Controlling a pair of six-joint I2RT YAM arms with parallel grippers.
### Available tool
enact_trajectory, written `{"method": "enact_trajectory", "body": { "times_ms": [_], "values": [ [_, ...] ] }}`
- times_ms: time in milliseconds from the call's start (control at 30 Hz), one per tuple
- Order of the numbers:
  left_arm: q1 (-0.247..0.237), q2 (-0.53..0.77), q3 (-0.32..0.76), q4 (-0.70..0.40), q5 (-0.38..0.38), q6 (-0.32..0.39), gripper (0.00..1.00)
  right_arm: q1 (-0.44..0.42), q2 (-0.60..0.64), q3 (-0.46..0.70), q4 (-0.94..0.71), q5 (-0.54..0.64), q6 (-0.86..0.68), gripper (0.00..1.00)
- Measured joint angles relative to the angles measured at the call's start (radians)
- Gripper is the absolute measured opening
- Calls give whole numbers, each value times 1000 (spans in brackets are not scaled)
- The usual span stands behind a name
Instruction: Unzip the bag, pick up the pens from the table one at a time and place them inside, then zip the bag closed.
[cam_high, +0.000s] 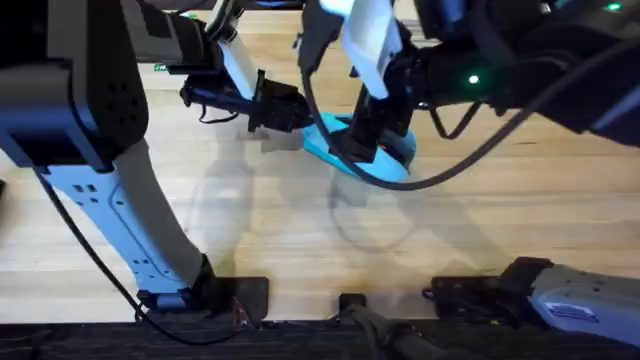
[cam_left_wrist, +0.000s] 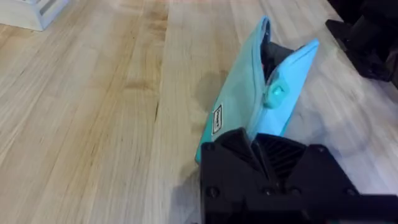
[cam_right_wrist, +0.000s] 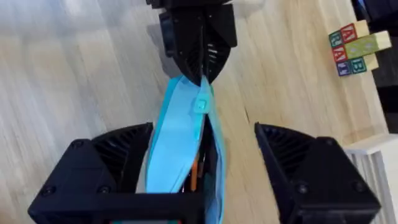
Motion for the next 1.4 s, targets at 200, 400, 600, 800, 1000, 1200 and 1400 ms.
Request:
{"method": "enact_trajectory", "body": {
  "times_ms": [200, 400, 600, 800, 1000, 1200, 1400],
  "values": [
    [0, 0, 0, 0, 0, 0, 43, 2, 49, 0, 22, 0, -28, 996],
    [0, 0, 0, 0, 0, 0, 43, 2, 99, 0, 80, 0, -38, 996],
    [0, 0, 0, 0, 0, 0, 43, 2, 123, 0, 86, 0, -38, 996],
    [0, 0, 0, 0, 0, 0, 43, 2, 131, 0, 82, 0, -38, 995],
    [0, 0, 0, 0, 0, 0, 43, 2, 133, 0, 75, 0, -25, 995],
    [0, 0, 0, 0, 0, 0, 43, 2, 138, 0, 74, -1, -10, 994],
    [0, 0, 0, 0, 0, 0, 43, 2, 187, 0, 76, -1, -6, 971]
  ]
}}
